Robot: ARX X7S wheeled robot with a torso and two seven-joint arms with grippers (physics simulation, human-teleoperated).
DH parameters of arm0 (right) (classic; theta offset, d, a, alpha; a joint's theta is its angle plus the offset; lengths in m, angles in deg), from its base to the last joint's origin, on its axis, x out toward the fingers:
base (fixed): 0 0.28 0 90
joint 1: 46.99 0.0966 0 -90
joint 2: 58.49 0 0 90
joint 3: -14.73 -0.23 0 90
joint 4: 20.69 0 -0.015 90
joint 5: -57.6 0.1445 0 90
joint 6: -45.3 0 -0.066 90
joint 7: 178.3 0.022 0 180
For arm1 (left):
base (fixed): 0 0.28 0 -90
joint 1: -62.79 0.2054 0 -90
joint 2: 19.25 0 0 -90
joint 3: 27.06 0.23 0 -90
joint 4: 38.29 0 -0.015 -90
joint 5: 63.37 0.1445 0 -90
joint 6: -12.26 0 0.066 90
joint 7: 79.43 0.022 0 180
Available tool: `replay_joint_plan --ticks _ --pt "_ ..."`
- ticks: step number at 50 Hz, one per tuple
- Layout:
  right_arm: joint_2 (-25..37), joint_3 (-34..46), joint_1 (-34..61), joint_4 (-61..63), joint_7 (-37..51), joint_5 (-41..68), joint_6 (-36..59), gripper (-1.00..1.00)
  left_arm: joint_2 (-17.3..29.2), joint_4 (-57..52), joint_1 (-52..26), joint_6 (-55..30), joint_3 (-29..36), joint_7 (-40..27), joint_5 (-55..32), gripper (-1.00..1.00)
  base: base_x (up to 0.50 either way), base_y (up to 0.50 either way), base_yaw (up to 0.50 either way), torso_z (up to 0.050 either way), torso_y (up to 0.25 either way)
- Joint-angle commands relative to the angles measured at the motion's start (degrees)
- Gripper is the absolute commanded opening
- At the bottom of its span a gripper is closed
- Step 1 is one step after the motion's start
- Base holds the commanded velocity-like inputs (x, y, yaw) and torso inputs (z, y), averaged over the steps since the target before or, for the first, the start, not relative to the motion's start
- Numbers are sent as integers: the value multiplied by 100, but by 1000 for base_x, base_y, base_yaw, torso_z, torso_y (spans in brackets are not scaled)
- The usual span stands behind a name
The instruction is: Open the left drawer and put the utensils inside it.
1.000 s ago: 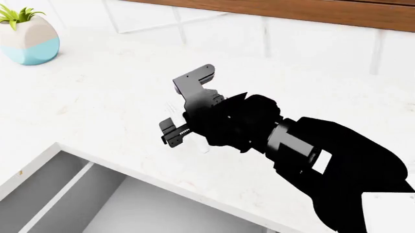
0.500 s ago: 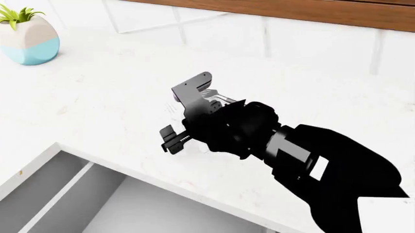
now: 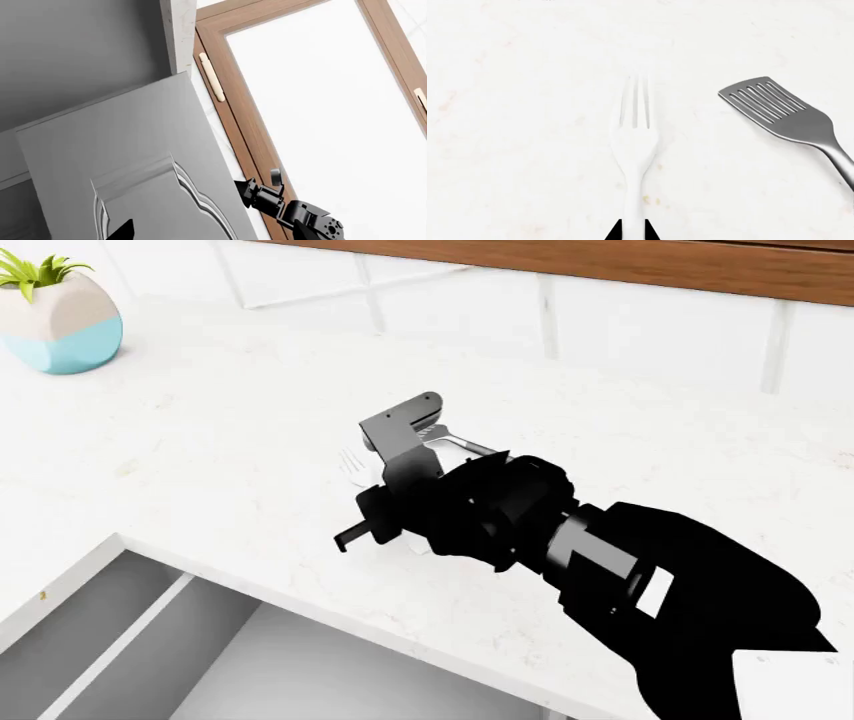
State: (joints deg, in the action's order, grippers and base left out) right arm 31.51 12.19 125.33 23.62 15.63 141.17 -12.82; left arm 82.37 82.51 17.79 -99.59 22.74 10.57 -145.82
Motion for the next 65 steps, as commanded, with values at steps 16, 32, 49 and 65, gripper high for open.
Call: replay_joint_plan --ticks 16,32,49,65 --pt "1 173 230 199 313 -134 18 -100 43 51 0 63 109 0 -73 100 0 0 0 0 0" --pt "463 6 828 2183 1304 322 514 -100 31 34 0 48 81 0 -47 100 0 0 0 0 0" --pt "1893 -803 2046 5000 2564 2829 1823 -100 61 87 0 46 120 0 -83 100 0 0 0 0 0" --pt "2084 -881 1719 6462 3282 3455 1571 -100 94 135 0 92 206 0 -145 100 0 0 0 0 0"
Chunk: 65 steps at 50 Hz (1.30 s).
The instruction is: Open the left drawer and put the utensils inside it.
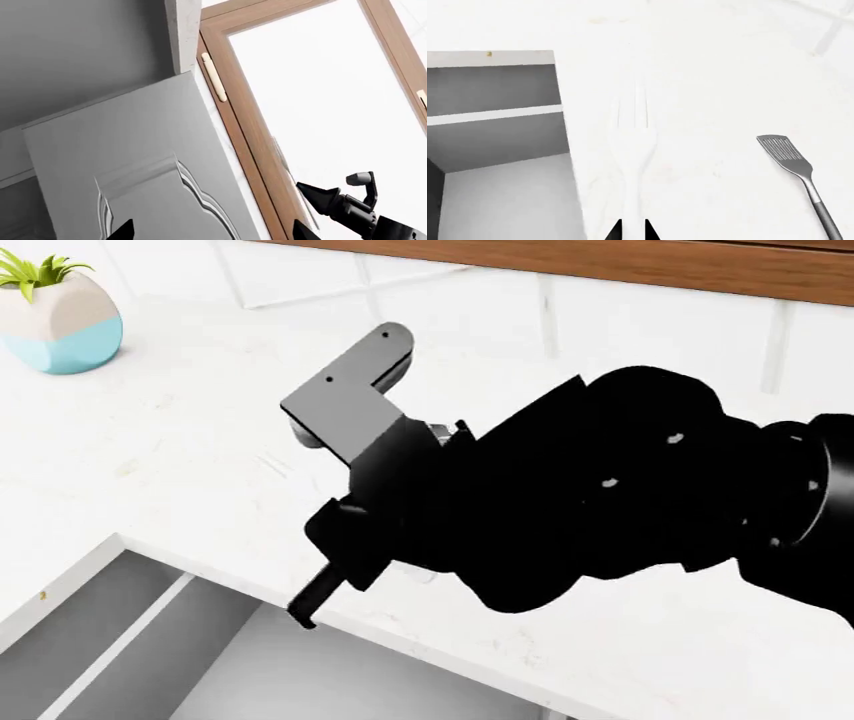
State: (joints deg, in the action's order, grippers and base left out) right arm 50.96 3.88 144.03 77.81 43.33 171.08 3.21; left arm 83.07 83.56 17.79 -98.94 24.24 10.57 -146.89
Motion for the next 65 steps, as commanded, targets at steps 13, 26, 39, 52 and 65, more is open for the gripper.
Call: replay_joint_plan --ticks 13,26,39,52,65 --pt "-753 509 -935 1593 988 120 -234 -100 47 65 0 40 91 0 -70 100 0 0 0 0 0" --pt "-968 786 -1359 1339 594 -454 -204 -100 124 172 0 105 243 0 -205 100 0 0 0 0 0" --pt "-987 1125 -1832 811 -12 -1085 -189 -100 121 172 0 78 211 0 -194 100 0 0 0 0 0" --pt "-1118 1509 -2237 502 -298 -1503 -130 -100 125 182 0 90 227 0 -211 100 0 0 0 0 0" --pt "-1094 1503 -2245 479 -420 -1569 -125 -100 137 192 0 92 244 0 -220 100 0 0 0 0 0"
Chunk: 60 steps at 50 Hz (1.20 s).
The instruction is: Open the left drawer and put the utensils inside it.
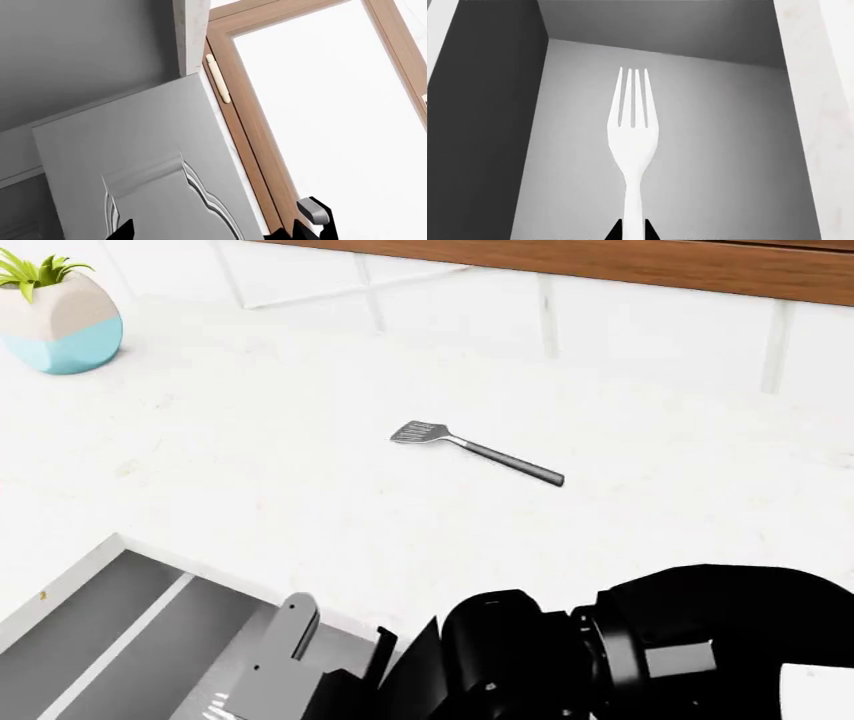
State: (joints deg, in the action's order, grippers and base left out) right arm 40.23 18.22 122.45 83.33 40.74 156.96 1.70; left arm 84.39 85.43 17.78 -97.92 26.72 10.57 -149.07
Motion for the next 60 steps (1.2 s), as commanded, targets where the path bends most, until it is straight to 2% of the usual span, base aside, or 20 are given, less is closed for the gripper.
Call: replay_joint_plan --ticks 1,6,7,31,41,44,51,56,57,60 --pt "-24 58 -82 -53 -158 -160 20 -100 8 8 0 -8 -1 0 -7 100 0 0 0 0 0" --pt "-6 41 -73 63 -317 -409 -38 -100 4 3 0 -14 -17 0 -2 100 0 0 0 0 0" --pt "-15 70 -65 64 -346 -416 -2 100 28 33 0 23 51 0 -43 100 0 0 0 0 0" --pt "175 -230 241 506 -181 -397 -69 100 37 38 0 38 81 0 -54 100 0 0 0 0 0" --pt "812 -1468 1524 1725 309 692 -282 100 34 37 0 46 83 0 -61 100 0 0 0 0 0" --pt "1070 -1776 1825 1744 269 867 -344 100 45 56 0 31 77 0 -81 100 0 0 0 0 0" --pt "1415 -1853 2147 1192 94 701 -166 100 42 49 0 20 64 0 -79 100 0 0 0 0 0" --pt "1654 -1783 2469 76 -738 510 225 100 49 62 0 7 54 0 -87 100 0 0 0 0 0" --pt "1717 -1845 2464 -84 -640 419 102 100 52 65 0 13 63 0 -94 100 0 0 0 0 0" --pt "1848 -1921 2602 -790 -1079 384 140 100 57 69 0 1 64 0 -102 100 0 0 0 0 0"
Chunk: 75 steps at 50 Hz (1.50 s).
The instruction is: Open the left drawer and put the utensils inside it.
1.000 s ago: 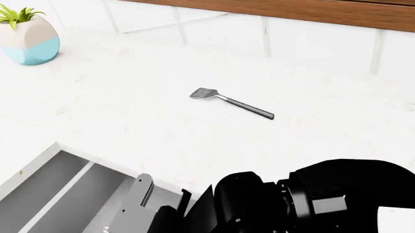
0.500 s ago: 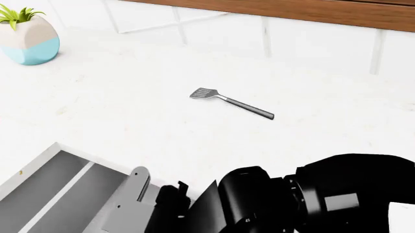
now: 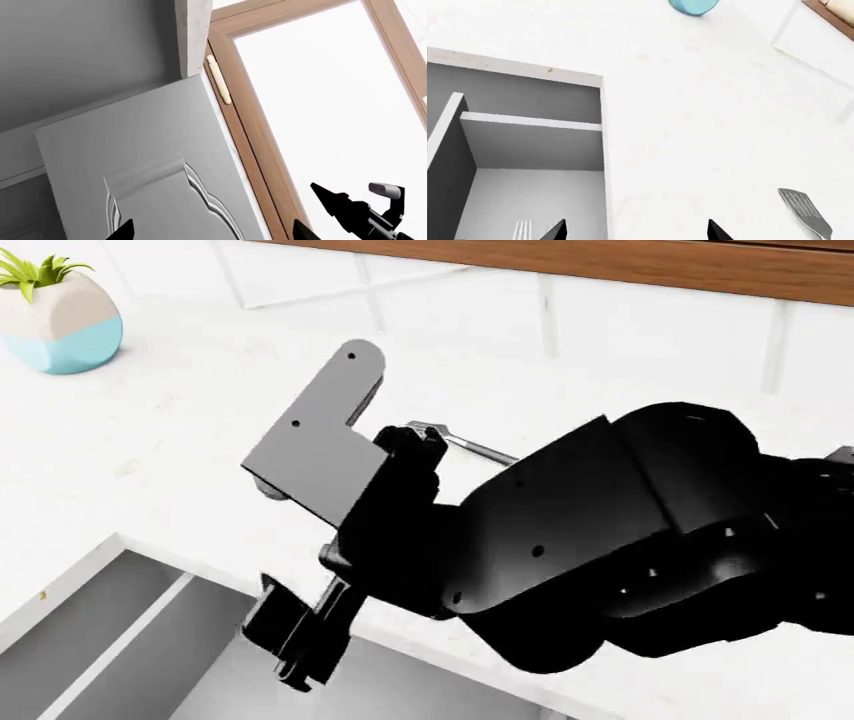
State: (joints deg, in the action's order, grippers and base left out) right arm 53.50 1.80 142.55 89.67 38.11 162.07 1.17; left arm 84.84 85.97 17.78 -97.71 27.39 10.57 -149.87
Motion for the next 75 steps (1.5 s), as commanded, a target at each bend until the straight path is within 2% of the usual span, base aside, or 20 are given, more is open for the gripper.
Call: replay_joint_plan --ticks 1,6,11,16,17,21,30,34,39,52,60,65,75 --pt "535 -268 607 -1527 -888 -144 220 100 13 18 0 -17 -1 0 -25 100 0 0 0 0 0" --pt "435 114 743 -2915 -1087 -818 341 100 38 59 0 8 36 0 -75 100 0 0 0 0 0" --pt "265 379 800 -4096 -2170 -1786 -75 100 63 95 -1 30 81 0 -117 100 0 0 0 0 0" --pt "135 495 841 -4943 -2771 -2240 -409 100 111 142 -2 98 214 0 -206 100 0 0 0 0 0" --pt "35 657 936 -5178 -3112 -2306 -191 100 131 163 -3 129 277 0 -244 100 0 0 0 0 0" --pt "-40 691 815 -5625 -3359 -2495 -452 100 158 203 -5 157 336 0 -293 100 0 0 0 0 0" --pt "-808 1135 494 -7679 -3941 -3166 -810 100 184 231 -16 196 418 0 -326 100 0 0 0 0 0" --pt "-1179 1168 297 -8532 -4817 -3254 -1117 100 196 257 -28 183 423 0 -334 100 0 0 0 0 0" --pt "-1571 1204 80 -9469 -5461 -3360 -1324 100 206 268 -32 180 433 0 -337 100 0 0 0 0 0" --pt "-1418 586 -324 -9528 -5810 -3868 -1372 100 236 356 -87 230 532 0 -346 100 0 0 0 0 0" --pt "-1331 -44 -470 -9531 -5617 -4506 -1308 100 252 396 -111 243 547 0 -346 100 0 0 0 0 0" --pt "-1402 -382 -576 -9530 -6114 -5011 -1183 100 266 432 -135 241 572 0 -347 100 0 0 0 0 0" --pt "-1449 -1056 -763 -9528 -6384 -5776 -1136 100 265 430 -133 240 572 0 -347 100 0 0 0 0 0"
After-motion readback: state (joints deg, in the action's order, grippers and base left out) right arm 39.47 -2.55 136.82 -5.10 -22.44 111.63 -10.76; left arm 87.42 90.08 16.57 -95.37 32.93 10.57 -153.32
